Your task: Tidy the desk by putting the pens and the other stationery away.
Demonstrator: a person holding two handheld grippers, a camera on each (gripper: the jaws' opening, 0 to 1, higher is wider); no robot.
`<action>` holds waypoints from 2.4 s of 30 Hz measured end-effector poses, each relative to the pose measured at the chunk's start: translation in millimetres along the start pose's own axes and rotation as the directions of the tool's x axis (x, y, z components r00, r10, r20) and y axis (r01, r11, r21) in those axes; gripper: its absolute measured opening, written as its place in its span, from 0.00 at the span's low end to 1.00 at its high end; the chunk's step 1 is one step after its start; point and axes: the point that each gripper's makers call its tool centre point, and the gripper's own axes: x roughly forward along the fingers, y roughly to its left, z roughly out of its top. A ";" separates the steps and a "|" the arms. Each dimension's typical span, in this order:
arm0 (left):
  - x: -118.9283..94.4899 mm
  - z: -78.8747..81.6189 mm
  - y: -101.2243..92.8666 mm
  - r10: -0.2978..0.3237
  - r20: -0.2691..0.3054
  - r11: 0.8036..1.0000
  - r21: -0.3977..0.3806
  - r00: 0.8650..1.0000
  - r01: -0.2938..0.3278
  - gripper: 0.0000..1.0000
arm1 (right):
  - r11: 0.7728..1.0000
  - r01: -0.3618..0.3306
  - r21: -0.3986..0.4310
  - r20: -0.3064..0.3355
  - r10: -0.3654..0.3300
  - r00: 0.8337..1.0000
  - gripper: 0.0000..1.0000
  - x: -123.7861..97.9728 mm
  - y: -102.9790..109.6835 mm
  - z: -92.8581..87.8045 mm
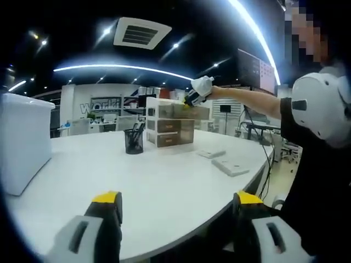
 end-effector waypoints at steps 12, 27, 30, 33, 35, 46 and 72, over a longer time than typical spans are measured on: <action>-1.5 0.7 -0.6 -0.004 0.005 1.000 -0.006 1.000 0.004 0.81 | 0.999 0.022 -0.024 -0.007 -0.022 1.000 0.08 1.3 0.0 -0.4; -4.9 0.1 -0.7 0.002 0.009 1.000 -0.012 1.000 -0.002 0.81 | 1.000 0.031 0.000 -0.003 -0.031 1.000 0.08 7.2 1.6 -1.4; -4.6 0.4 -2.0 -0.002 0.011 1.000 -0.013 1.000 0.002 0.81 | 1.000 0.025 0.006 0.001 -0.025 1.000 0.08 7.1 2.1 -1.3; -4.6 0.6 -3.0 -0.004 0.011 1.000 -0.012 1.000 0.005 0.81 | 1.000 0.005 0.005 0.002 -0.005 1.000 0.09 6.8 4.3 -1.3; -4.8 0.7 -2.8 -0.003 0.011 1.000 -0.012 1.000 0.003 0.81 | 1.000 -0.005 0.006 0.007 0.005 1.000 0.09 6.6 5.3 -1.5; -3.4 3.4 -7.9 -0.008 0.010 1.000 -0.001 1.000 0.008 0.81 | 0.986 -0.070 0.149 0.068 0.061 0.996 0.18 -3.9 9.2 2.8; 3.4 8.5 -16.6 -0.040 0.013 0.999 -0.001 0.999 0.040 0.81 | 0.792 -0.156 0.590 0.337 -0.067 0.939 0.24 -41.1 -23.5 16.5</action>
